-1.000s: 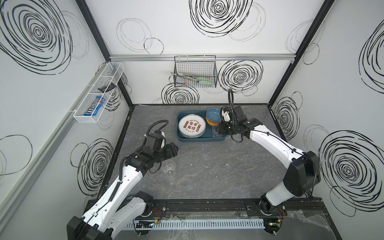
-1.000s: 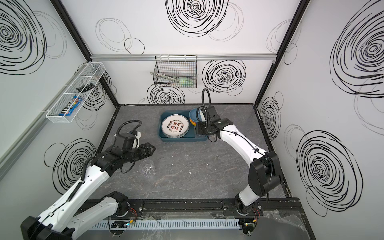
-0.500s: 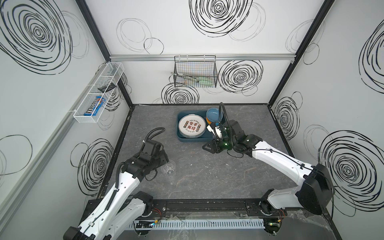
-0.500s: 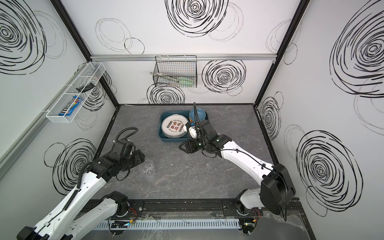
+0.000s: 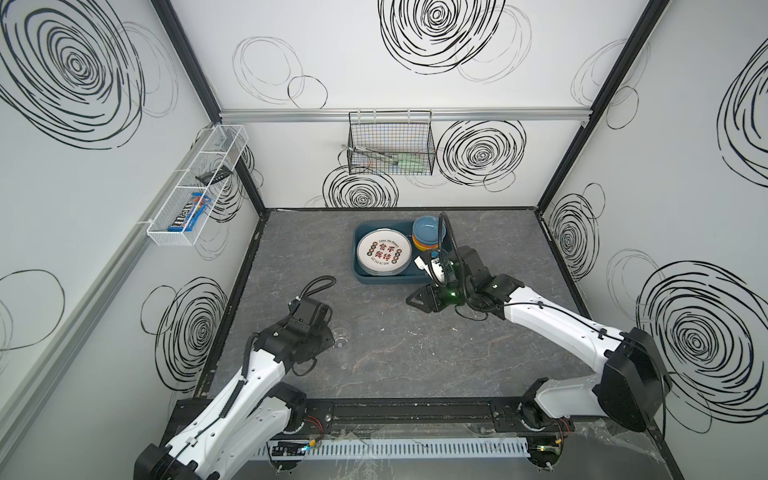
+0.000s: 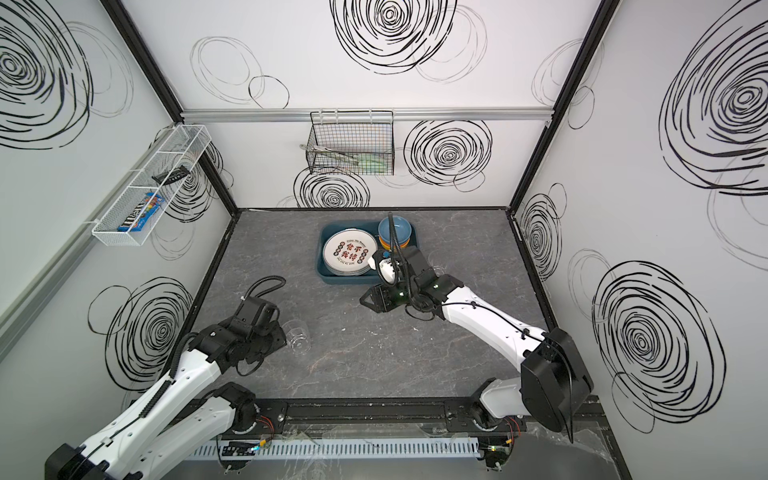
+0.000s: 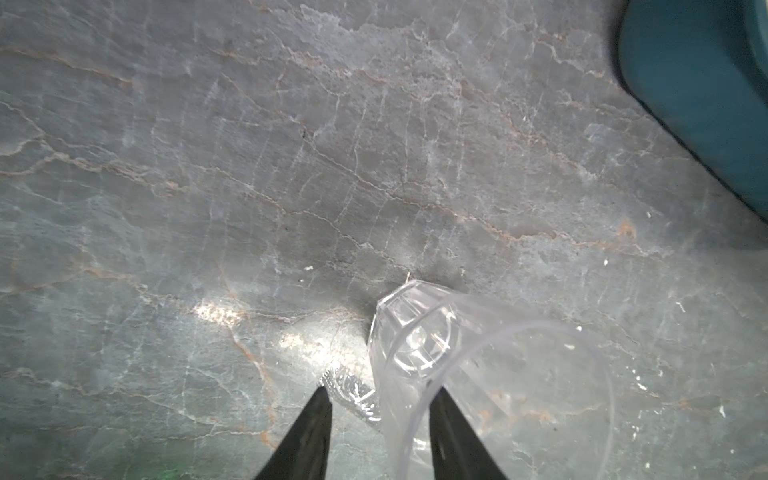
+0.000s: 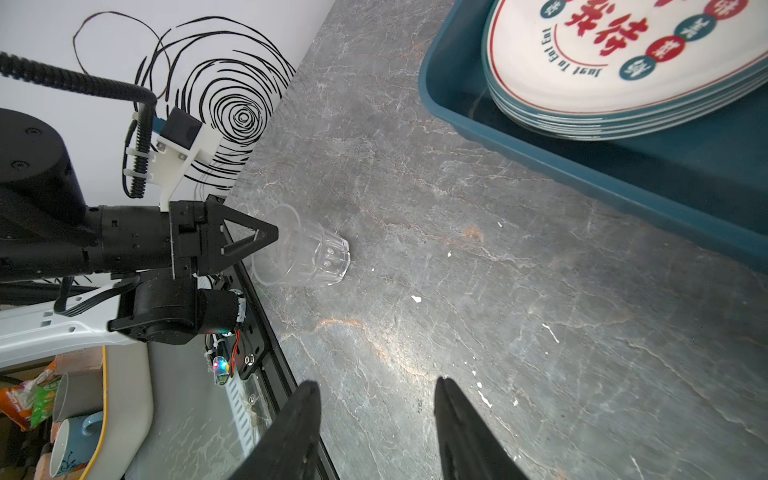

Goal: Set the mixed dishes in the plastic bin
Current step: 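Grasp the second clear cup on the table with the left gripper while the right approaches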

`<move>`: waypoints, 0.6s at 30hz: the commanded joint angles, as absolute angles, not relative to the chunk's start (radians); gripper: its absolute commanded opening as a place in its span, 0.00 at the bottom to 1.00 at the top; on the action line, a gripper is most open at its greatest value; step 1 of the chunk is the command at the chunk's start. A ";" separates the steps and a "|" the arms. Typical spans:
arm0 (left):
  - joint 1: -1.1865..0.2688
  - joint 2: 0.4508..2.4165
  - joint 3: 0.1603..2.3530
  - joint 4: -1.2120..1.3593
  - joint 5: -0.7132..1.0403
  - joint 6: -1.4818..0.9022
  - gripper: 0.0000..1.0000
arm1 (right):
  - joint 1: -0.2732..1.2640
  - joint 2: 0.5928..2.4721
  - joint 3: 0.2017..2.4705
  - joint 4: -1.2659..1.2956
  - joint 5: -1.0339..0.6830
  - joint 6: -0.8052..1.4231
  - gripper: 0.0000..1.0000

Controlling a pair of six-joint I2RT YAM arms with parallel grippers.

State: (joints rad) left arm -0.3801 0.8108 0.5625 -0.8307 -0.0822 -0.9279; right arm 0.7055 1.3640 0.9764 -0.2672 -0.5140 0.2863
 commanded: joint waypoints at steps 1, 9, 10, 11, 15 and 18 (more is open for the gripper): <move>-0.389 0.816 0.555 -0.807 -0.075 -0.945 0.36 | 0.706 1.341 0.960 -0.242 -0.506 0.273 0.49; -0.398 0.824 0.553 -0.793 -0.055 -0.933 0.19 | 0.704 1.329 0.951 -0.243 -0.491 0.275 0.49; -0.400 0.823 0.552 -0.792 -0.054 -0.932 0.17 | 0.704 1.327 0.948 -0.241 -0.489 0.277 0.49; -0.400 0.822 0.552 -0.789 -0.051 -0.930 0.15 | 0.704 1.327 0.946 -0.241 -0.486 0.277 0.49; -0.409 0.826 0.558 -0.772 -0.037 -0.926 0.06 | 0.704 1.325 0.940 -0.242 -0.479 0.281 0.49; -0.419 0.830 0.574 -0.761 -0.032 -0.919 0.04 | 0.703 1.324 0.937 -0.245 -0.467 0.288 0.49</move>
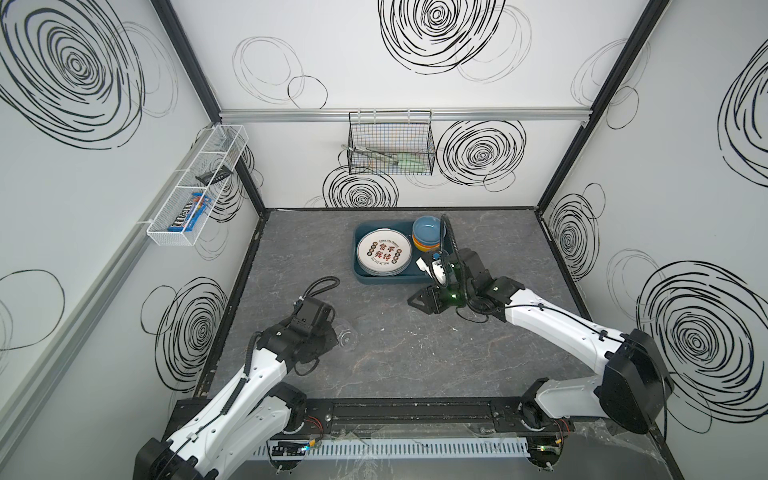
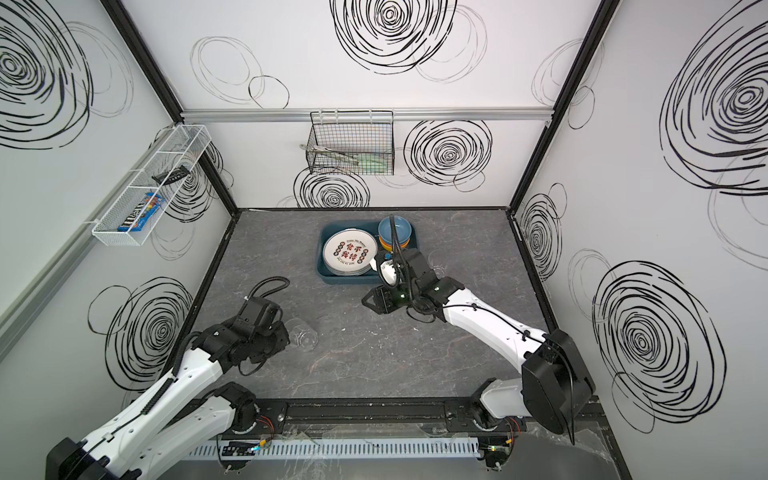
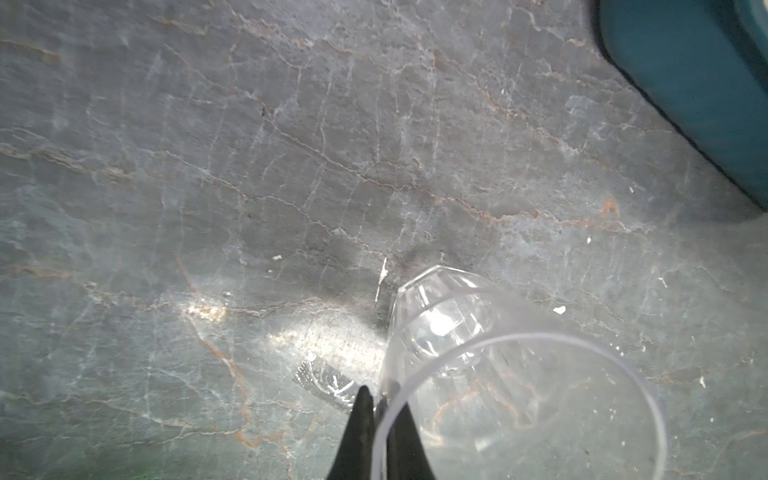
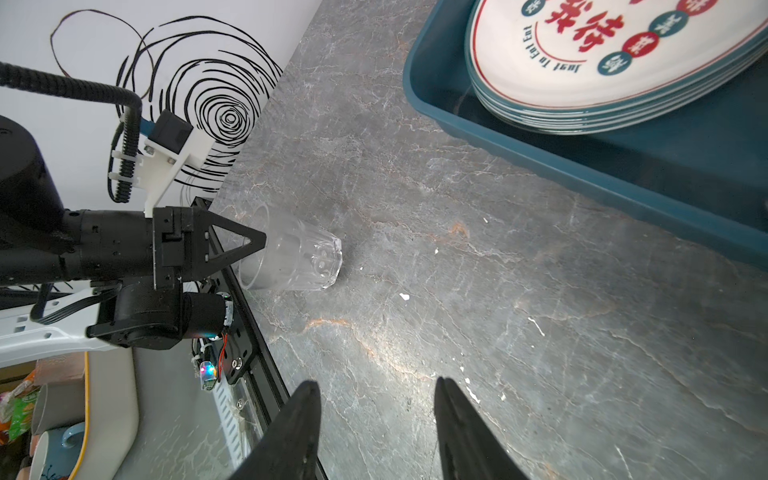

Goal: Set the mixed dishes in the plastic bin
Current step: 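Grasp the second clear cup on the table with the left gripper while the right approaches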

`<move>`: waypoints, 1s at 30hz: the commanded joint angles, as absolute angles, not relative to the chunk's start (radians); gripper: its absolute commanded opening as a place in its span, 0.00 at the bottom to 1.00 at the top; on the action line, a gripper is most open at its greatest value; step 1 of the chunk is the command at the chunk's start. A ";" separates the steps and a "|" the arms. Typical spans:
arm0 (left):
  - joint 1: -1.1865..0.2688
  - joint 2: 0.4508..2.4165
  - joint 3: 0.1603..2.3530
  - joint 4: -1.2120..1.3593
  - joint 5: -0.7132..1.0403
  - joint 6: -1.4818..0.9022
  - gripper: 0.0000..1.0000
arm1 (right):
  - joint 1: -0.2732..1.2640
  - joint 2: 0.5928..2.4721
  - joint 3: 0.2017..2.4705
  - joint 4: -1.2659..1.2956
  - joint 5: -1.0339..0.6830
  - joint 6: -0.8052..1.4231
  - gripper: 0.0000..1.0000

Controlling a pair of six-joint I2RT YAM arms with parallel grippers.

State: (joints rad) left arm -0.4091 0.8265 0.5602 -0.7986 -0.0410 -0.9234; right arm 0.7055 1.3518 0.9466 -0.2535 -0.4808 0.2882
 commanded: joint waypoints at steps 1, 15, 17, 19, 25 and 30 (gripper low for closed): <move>-0.422 0.834 0.586 -0.759 -0.034 -0.915 0.01 | 0.703 1.321 0.937 -0.247 -0.461 0.290 0.49; -0.478 0.948 0.718 -0.659 -0.029 -0.865 0.00 | 0.638 1.283 0.942 -0.259 -0.416 0.351 0.49; -0.488 0.971 0.738 -0.640 -0.027 -0.859 0.00 | 0.617 1.279 0.941 -0.260 -0.416 0.361 0.49; -0.500 0.999 0.764 -0.625 -0.022 -0.849 0.00 | 0.601 1.279 0.948 -0.273 -0.388 0.374 0.49; -0.531 1.081 0.844 -0.590 -0.011 -0.814 0.00 | 0.570 1.296 0.998 -0.315 -0.313 0.397 0.48; -0.547 1.141 0.908 -0.557 0.014 -0.789 0.00 | 0.571 1.340 1.071 -0.374 -0.243 0.403 0.48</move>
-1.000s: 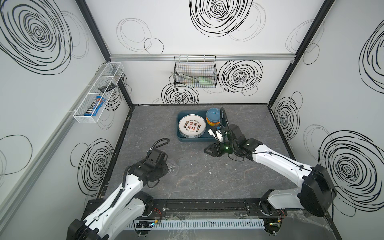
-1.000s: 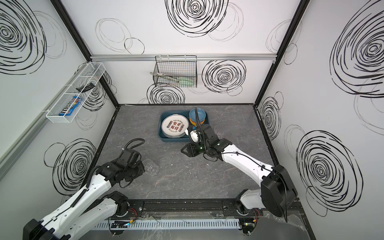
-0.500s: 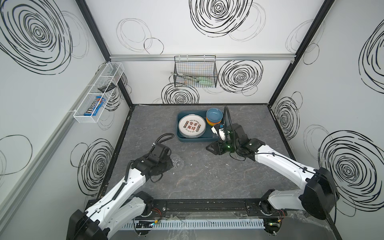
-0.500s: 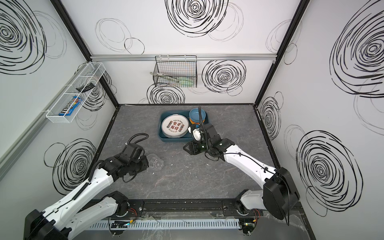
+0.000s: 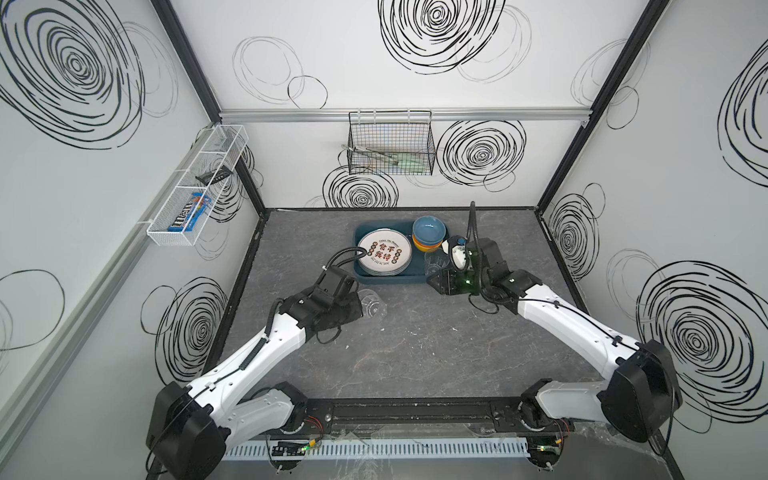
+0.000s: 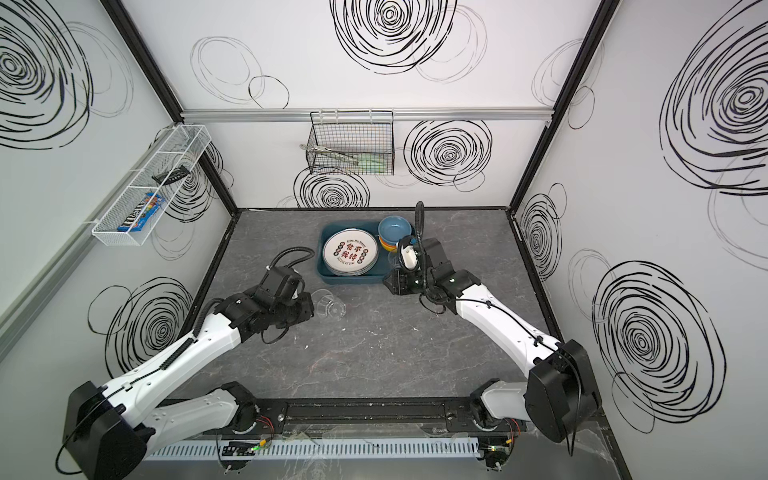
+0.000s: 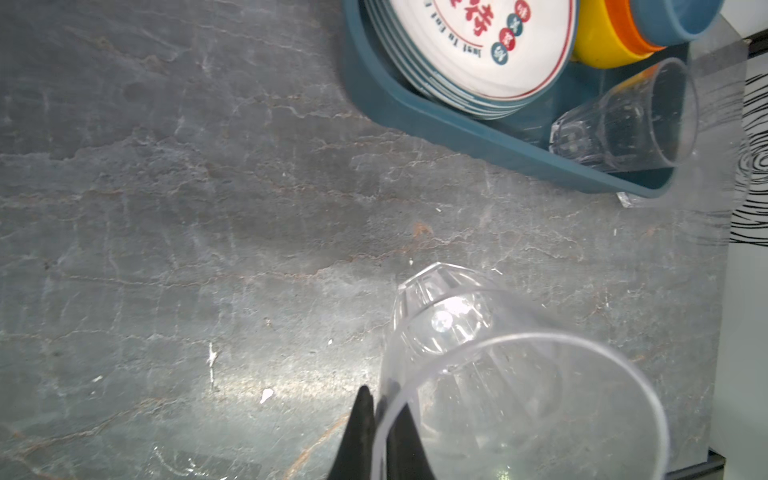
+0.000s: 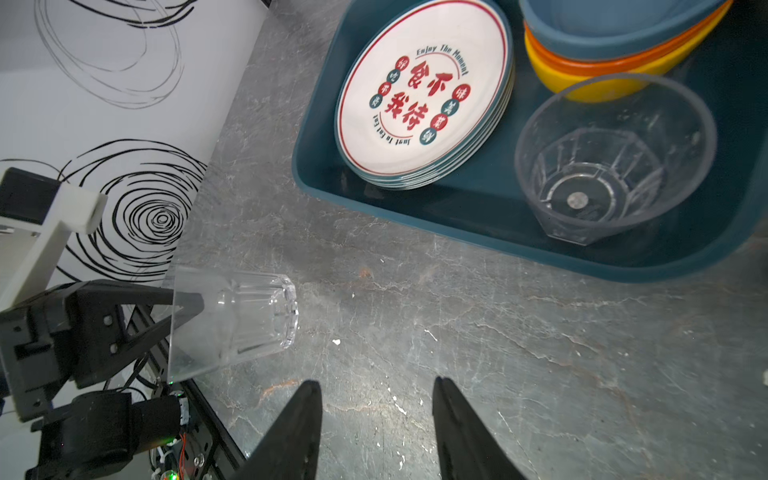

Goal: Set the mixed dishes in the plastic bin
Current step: 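Grasp the clear cup from the left gripper with the right gripper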

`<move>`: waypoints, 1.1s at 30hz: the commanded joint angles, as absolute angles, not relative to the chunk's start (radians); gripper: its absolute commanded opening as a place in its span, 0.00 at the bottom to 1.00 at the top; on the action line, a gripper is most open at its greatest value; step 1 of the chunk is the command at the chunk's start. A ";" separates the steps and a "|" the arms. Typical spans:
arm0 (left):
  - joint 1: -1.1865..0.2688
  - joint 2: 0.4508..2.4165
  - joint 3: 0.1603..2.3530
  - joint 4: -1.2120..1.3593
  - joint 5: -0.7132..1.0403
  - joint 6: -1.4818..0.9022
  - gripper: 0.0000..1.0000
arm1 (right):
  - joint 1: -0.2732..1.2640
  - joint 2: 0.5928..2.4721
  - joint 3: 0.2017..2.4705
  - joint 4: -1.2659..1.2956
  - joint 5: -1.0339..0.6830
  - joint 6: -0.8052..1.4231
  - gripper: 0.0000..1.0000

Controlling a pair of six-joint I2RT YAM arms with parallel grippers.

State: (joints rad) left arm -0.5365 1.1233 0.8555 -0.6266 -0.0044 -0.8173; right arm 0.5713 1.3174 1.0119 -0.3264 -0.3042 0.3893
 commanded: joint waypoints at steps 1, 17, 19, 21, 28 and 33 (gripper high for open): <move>-0.550 1.153 0.923 -0.554 0.016 -0.784 0.00 | 0.571 1.355 1.092 -0.391 -0.236 0.403 0.48; -0.614 1.298 1.090 -0.529 0.020 -0.746 0.00 | 0.662 1.493 1.322 -0.482 -0.301 0.417 0.47; -0.619 1.310 1.102 -0.529 0.019 -0.744 0.00 | 0.673 1.501 1.335 -0.480 -0.326 0.419 0.47; -0.621 1.316 1.110 -0.528 0.018 -0.741 0.00 | 0.685 1.509 1.349 -0.485 -0.336 0.420 0.47; -0.631 1.342 1.143 -0.528 0.017 -0.738 0.00 | 0.714 1.548 1.389 -0.519 -0.336 0.407 0.47; -0.638 1.358 1.162 -0.529 0.018 -0.738 0.00 | 0.726 1.570 1.401 -0.535 -0.323 0.401 0.46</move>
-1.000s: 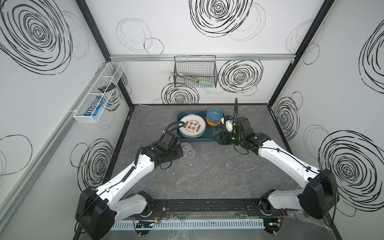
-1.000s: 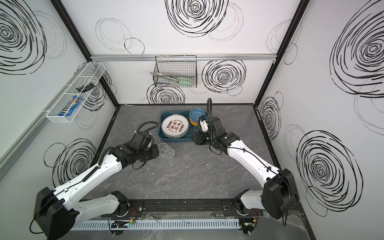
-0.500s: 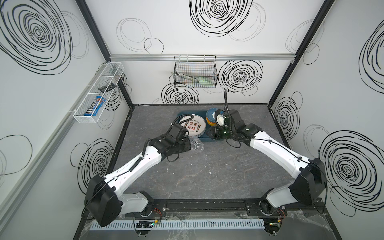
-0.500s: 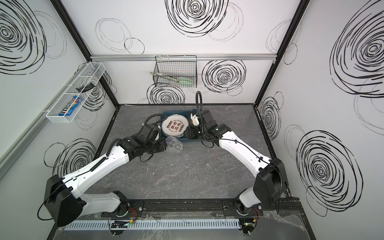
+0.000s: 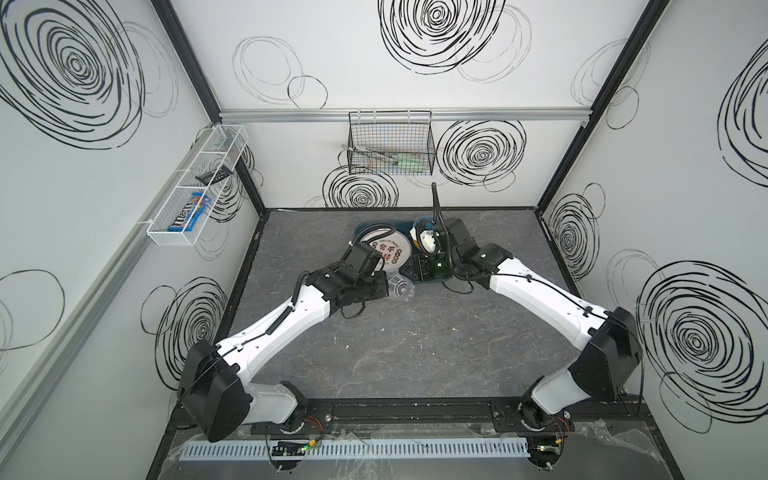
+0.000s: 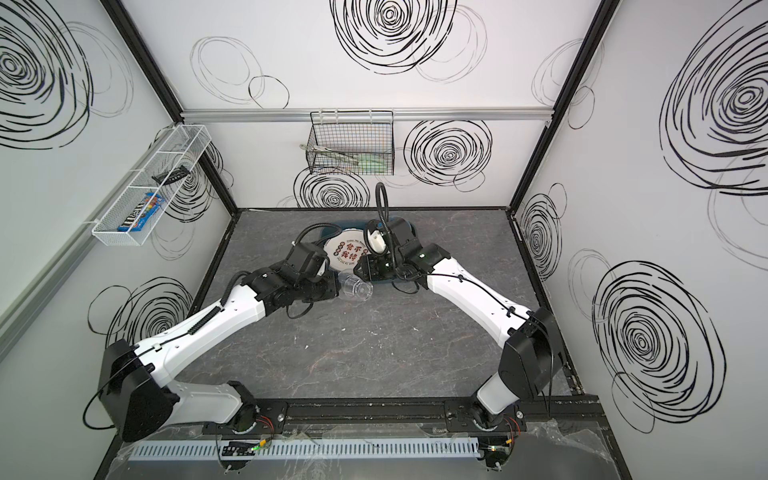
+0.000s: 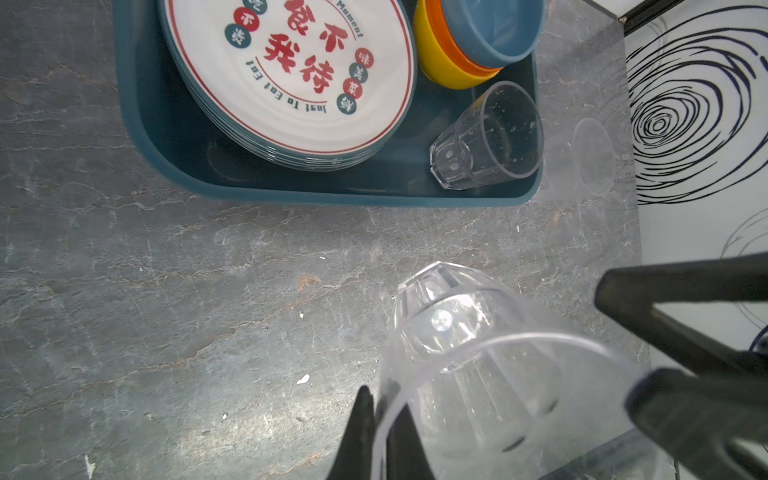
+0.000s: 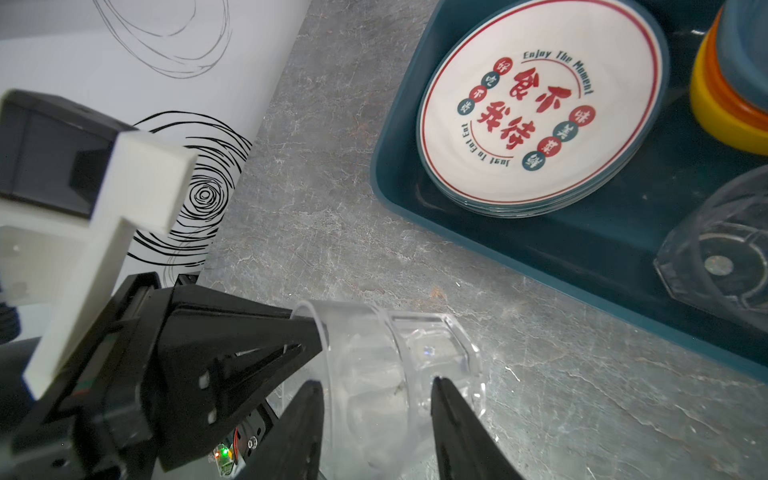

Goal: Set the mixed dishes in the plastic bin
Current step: 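Grasp the clear cup from the left gripper with the right gripper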

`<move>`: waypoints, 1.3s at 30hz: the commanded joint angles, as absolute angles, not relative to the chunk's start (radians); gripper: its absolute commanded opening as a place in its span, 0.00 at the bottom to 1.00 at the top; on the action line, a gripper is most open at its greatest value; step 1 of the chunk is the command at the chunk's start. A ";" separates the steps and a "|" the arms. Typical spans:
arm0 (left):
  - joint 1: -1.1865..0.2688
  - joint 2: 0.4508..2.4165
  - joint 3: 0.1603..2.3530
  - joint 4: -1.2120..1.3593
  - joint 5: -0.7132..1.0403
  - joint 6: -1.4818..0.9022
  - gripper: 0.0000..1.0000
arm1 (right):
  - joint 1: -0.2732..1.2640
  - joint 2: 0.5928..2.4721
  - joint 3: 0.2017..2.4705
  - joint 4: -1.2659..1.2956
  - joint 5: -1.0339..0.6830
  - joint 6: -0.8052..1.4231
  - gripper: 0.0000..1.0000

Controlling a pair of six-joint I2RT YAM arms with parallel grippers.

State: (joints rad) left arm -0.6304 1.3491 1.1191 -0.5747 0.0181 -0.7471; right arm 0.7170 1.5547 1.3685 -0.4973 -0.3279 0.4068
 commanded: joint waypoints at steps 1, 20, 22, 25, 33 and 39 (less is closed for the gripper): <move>-0.640 1.360 1.166 -0.530 0.016 -0.737 0.00 | 0.728 1.575 1.402 -0.538 -0.320 0.399 0.46; -0.641 1.369 1.210 -0.548 0.013 -0.744 0.14 | 0.729 1.589 1.390 -0.571 -0.205 0.374 0.14; -0.641 1.363 1.216 -0.551 0.014 -0.747 0.16 | 0.727 1.585 1.384 -0.571 -0.190 0.374 0.12; -0.641 1.351 1.219 -0.552 0.017 -0.753 0.19 | 0.723 1.578 1.376 -0.563 -0.176 0.377 0.08; -0.641 1.323 1.220 -0.550 0.030 -0.769 0.25 | 0.709 1.559 1.361 -0.539 -0.151 0.385 0.03; -0.638 1.293 1.205 -0.537 0.041 -0.773 0.39 | 0.692 1.557 1.361 -0.540 -0.135 0.378 0.00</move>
